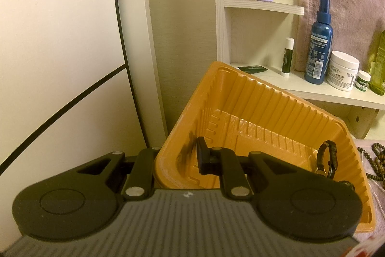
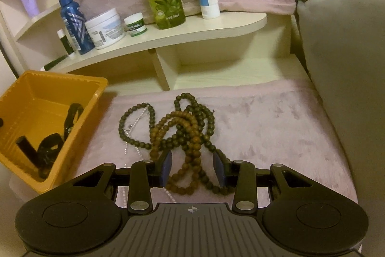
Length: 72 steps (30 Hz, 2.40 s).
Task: Organize jewelry
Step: 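Grasp a brown beaded bracelet from the pile with the right tool, then carry the brown bracelet into the orange tray and open the right tool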
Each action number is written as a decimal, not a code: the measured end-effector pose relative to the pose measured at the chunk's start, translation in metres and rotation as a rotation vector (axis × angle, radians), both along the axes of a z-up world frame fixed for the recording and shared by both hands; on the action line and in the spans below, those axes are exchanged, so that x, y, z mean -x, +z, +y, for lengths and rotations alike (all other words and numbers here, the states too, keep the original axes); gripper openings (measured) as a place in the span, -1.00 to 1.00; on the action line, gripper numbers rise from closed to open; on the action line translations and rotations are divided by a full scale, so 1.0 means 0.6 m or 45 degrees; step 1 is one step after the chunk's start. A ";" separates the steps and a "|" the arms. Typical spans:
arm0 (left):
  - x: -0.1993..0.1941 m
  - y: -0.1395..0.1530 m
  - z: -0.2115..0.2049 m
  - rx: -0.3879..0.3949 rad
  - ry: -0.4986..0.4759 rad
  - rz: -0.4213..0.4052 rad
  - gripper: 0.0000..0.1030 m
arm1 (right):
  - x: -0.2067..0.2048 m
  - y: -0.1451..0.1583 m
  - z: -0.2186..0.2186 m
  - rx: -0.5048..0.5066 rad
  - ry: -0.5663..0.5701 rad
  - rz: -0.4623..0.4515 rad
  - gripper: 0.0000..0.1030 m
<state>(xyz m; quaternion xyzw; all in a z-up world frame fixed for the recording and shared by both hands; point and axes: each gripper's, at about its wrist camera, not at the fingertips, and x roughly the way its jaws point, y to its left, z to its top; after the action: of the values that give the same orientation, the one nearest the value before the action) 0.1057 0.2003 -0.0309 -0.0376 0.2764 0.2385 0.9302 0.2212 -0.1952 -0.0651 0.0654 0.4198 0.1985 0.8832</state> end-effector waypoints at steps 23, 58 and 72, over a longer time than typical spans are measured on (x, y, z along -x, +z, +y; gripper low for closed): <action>0.001 0.000 -0.002 0.002 -0.001 -0.004 -0.72 | -0.031 -0.029 0.031 0.060 0.038 -0.040 -0.86; 0.006 0.006 -0.001 0.016 -0.006 -0.007 -0.73 | 0.032 0.184 0.128 -0.245 0.297 -0.323 -0.86; 0.008 0.008 0.003 0.039 -0.009 -0.016 -0.73 | 0.040 0.178 0.307 -0.373 0.540 -0.258 -0.86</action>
<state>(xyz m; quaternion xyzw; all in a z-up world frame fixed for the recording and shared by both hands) 0.1008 0.2018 -0.0263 -0.0522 0.2740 0.2308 0.9321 0.1970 -0.0112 0.0416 0.0830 0.3004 0.4430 0.8406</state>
